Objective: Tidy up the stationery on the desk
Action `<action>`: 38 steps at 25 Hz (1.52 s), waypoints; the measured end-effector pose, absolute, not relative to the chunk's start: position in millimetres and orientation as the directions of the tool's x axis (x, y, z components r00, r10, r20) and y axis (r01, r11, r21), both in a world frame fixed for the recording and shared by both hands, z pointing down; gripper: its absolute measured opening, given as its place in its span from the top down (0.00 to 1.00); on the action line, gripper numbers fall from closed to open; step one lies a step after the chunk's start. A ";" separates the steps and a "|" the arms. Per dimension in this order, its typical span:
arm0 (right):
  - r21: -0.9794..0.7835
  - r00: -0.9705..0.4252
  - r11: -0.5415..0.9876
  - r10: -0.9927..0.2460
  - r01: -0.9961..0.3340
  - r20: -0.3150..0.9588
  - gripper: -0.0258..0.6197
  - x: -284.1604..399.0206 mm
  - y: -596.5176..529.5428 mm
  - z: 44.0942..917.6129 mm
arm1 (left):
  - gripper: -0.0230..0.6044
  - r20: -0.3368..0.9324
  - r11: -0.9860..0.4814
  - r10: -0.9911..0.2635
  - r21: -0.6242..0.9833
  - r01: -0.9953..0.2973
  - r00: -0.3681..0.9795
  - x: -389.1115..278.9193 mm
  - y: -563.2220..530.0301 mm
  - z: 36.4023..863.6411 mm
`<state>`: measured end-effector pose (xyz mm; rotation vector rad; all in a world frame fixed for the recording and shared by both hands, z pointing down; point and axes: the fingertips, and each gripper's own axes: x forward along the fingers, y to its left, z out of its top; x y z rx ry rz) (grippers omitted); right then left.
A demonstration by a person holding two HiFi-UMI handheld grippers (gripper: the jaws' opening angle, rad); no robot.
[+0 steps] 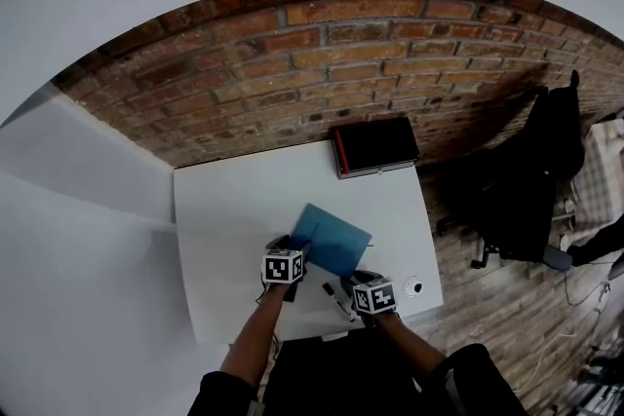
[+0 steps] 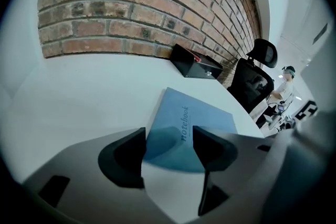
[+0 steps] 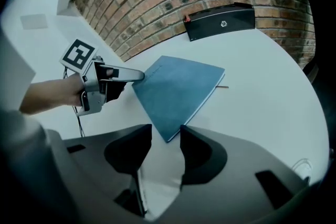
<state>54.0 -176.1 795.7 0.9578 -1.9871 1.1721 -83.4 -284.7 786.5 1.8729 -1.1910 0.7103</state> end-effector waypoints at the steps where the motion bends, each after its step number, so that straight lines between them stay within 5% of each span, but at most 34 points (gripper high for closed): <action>1: -0.421 -0.523 0.358 -0.263 -0.833 0.811 0.68 52.0 -174.9 797.2 | 0.52 0.782 -0.236 -0.478 0.325 -0.916 0.400 -87.8 -285.0 786.5; 13: -0.237 -0.490 0.540 -0.391 -0.807 0.779 0.68 68.0 -232.4 766.1 | 0.52 0.768 -0.125 -0.517 0.368 -0.921 0.377 -82.4 -229.3 773.1; 26: -0.181 -0.533 0.770 -0.232 -0.612 0.814 0.68 45.7 -304.8 789.0 | 0.52 0.781 -0.069 -0.438 0.465 -0.883 0.446 -28.8 -204.9 787.4; 38: -0.231 -0.525 0.745 -0.183 -0.626 0.831 0.68 46.2 -309.3 797.8 | 0.52 0.770 -0.039 -0.421 0.512 -0.858 0.479 -17.6 -215.2 785.7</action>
